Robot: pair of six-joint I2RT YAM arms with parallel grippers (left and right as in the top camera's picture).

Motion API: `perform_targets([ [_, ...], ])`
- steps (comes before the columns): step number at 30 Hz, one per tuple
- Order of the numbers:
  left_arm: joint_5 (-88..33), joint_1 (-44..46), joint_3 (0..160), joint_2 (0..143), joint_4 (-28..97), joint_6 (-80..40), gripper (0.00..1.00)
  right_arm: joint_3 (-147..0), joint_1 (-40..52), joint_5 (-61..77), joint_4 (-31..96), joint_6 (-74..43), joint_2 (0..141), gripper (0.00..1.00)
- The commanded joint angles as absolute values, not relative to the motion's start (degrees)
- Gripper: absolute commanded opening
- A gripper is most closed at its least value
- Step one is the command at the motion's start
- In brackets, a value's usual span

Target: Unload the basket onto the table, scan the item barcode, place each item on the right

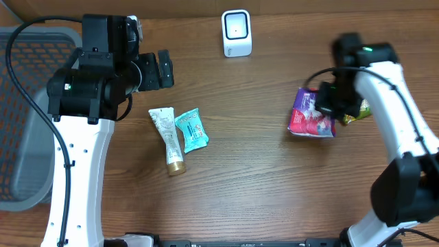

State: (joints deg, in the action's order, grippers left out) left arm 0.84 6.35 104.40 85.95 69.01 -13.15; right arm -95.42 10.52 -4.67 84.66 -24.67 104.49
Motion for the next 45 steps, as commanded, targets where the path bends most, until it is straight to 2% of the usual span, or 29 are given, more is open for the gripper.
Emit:
perform_targets([
  [1,0.45,6.39,105.21,86.26,68.82,-12.4,1.0,-97.84,21.23,-25.41,87.61,-35.79,103.09,0.04],
  [6,0.45,6.39,105.21,86.26,68.82,-12.4,1.0,-97.84,29.26,-35.29,94.43,-42.06,109.12,0.04],
  [11,0.45,6.39,105.21,86.26,68.82,-12.4,1.0,-97.84,29.89,-38.72,96.79,-41.98,119.44,0.04],
  [16,0.45,6.39,105.21,86.26,68.82,-12.4,1.0,-97.84,30.09,-38.22,94.56,-39.31,123.13,0.04],
  [18,0.45,6.39,105.21,86.26,68.82,-12.4,0.99,-97.84,30.41,-35.88,92.92,-35.99,123.24,0.06],
  [22,0.45,6.39,105.21,86.26,68.82,-12.4,1.0,-97.86,31.53,-28.42,91.0,-29.82,123.24,0.2],
  [27,0.45,6.39,105.21,86.26,68.82,-12.4,1.0,-98.15,33.04,-20.25,88.9,-26.52,123.11,0.22],
  [28,0.45,6.39,105.21,86.26,68.82,-12.4,0.99,-98.3,33.43,-18.59,88.64,-26.52,123.11,0.31],
  [32,0.45,6.39,105.21,86.26,68.82,-12.4,1.0,-99.66,34.2,-11.35,87.9,-26.5,123.11,0.46],
  [39,0.45,6.39,105.21,86.26,68.82,-12.4,1.0,-106.61,34.74,4.1,86.78,-20.88,122.41,0.49],
  [45,0.45,6.39,105.21,86.26,68.82,-12.4,0.99,-114.24,34.61,8.69,87.53,-18.98,121.47,0.5],
])
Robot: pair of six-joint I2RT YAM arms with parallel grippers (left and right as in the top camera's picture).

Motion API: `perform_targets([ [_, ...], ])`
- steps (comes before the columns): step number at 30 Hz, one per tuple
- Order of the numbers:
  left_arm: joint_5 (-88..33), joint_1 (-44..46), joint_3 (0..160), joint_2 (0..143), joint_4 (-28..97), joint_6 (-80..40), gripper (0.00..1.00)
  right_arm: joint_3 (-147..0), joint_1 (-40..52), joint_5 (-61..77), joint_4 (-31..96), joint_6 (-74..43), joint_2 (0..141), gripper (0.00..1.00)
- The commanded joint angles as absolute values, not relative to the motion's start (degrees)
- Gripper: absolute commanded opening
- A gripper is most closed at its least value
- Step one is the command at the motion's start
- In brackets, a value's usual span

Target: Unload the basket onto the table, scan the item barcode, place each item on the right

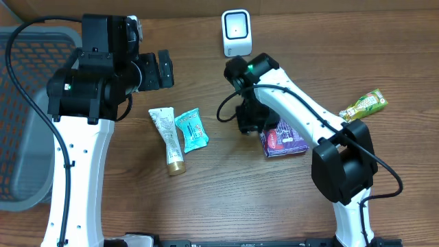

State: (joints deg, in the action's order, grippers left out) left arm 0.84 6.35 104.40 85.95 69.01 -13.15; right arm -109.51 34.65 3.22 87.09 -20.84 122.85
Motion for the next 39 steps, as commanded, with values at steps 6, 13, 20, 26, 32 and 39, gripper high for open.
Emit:
perform_targets([
  [6,0.45,6.39,105.21,86.26,68.82,-12.43,0.99,-122.61,29.08,8.64,91.64,-16.64,119.42,0.55],
  [13,0.45,6.39,105.21,86.26,68.82,-12.4,1.0,-123.02,16.91,11.49,96.84,-12.32,116.44,0.56],
  [20,0.45,6.39,105.21,86.26,68.82,-12.43,0.99,-121.01,17.58,22.57,88.97,-6.72,116.49,0.62],
  [26,0.45,6.39,105.21,86.26,68.82,-12.4,0.99,-110.37,22.74,8.16,69.69,-24.49,116.71,0.63],
  [32,0.45,6.39,105.21,86.26,68.82,-12.4,1.0,-97.56,23.14,1.98,54.98,-31.92,116.92,0.55],
  [39,0.45,6.39,105.21,86.26,68.82,-12.4,0.99,-90.02,23.2,6.52,52.56,-31.2,116.92,0.46],
])
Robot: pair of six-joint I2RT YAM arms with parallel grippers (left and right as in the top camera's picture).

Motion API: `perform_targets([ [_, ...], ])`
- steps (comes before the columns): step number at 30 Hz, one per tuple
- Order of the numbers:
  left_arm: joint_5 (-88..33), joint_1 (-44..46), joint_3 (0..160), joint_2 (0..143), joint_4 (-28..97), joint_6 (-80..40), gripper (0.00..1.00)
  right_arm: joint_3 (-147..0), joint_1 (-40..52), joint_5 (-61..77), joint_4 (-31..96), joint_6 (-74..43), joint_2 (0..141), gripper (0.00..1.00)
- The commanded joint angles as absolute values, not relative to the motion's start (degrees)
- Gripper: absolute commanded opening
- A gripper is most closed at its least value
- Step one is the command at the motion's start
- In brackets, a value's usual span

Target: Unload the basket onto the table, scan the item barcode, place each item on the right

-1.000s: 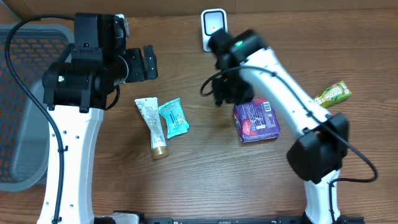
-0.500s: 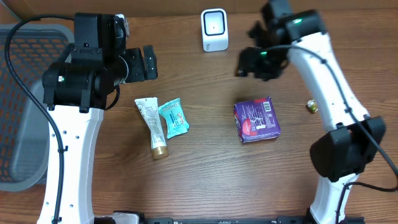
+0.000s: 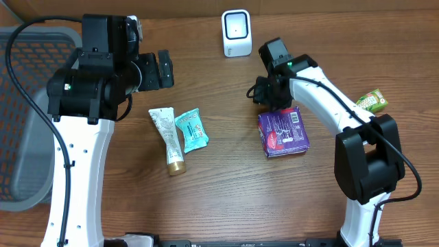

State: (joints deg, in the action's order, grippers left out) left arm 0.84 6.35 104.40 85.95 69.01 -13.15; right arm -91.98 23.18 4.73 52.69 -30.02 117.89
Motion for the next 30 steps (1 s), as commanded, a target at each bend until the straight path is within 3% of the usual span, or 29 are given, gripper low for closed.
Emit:
perform_targets([
  [1,0.45,6.39,105.21,86.26,68.82,-12.4,1.0,-88.9,23.31,7.77,52.71,-30.2,116.95,0.45],
  [6,0.45,6.39,105.21,86.26,68.82,-12.4,1.0,-85.73,23.53,14.66,57.6,-23.51,116.95,0.45],
  [11,0.45,6.39,105.21,86.26,68.82,-12.4,1.0,-85.95,23.27,13.06,67.37,-14.85,116.36,0.45],
  [15,0.45,6.39,105.21,86.26,68.82,-12.43,0.99,-87.29,22.28,11.09,70.67,-14.85,112.62,0.45],
  [19,0.45,6.39,105.21,86.26,68.82,-12.4,1.0,-88.27,20.62,10.87,69.82,-19.16,102.52,0.46],
  [24,0.45,6.39,105.21,86.26,68.82,-12.4,1.0,-87.94,15.86,-0.43,74.76,-31.79,86.85,0.46],
  [30,0.45,6.39,105.21,86.26,68.82,-12.4,1.0,-77.21,8.49,-4.89,82.7,-39.83,74.94,0.43],
])
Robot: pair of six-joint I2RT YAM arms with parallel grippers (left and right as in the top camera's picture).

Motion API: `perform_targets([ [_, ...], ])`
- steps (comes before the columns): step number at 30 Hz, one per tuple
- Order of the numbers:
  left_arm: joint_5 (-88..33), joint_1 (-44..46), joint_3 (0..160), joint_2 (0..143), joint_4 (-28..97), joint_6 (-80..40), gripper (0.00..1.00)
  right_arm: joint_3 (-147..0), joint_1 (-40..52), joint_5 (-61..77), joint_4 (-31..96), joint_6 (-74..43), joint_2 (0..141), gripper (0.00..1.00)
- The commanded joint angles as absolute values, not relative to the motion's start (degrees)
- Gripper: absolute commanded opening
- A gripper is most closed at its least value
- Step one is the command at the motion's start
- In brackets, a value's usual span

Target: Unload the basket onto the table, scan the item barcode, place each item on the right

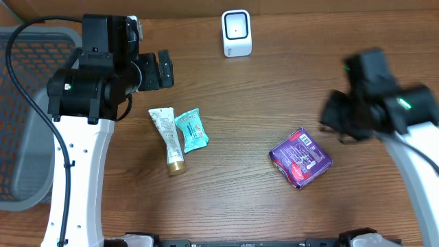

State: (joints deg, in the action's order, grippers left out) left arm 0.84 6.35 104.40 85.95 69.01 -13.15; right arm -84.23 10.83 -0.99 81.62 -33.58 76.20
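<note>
A purple packet (300,158) lies flat on the table right of centre, turned at an angle, with a white barcode label showing on its upper face. The white scanner (236,32) stands at the far edge, in the middle. My right gripper (335,121) is blurred, up and to the right of the packet and apart from it; its jaws cannot be made out. My left gripper (163,69) hangs open at the far left, holding nothing.
A cream tube (168,138) and a teal sachet (191,129) lie side by side left of centre. A grey basket (20,171) with an orange-mesh bottom stands at the left edge.
The purple packet has shifted down and to the right and turned. My right gripper was at its far edge and is now off to the right, apart from it. The left arm is unchanged.
First my right gripper was on the purple packet at the far right, beside a green packet. Then the packet was near the middle under the arm. Later it lay flat below the scanner with the gripper at its far edge. Now it lies turned, with the gripper away.
</note>
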Motion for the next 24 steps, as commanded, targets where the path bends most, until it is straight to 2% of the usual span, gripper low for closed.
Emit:
perform_targets([
  [1,0.45,6.39,105.21,86.26,68.82,-12.4,0.99,-74.85,7.86,-4.89,82.85,-40.47,74.19,0.42],
  [9,0.45,6.39,105.21,86.26,68.82,-12.43,1.0,-52.16,6.68,0.93,72.82,-40.56,74.52,0.41],
  [24,0.45,6.39,105.21,86.26,68.82,-12.4,1.0,-42.22,6.74,6.09,55.2,-40.53,86.98,0.4],
])
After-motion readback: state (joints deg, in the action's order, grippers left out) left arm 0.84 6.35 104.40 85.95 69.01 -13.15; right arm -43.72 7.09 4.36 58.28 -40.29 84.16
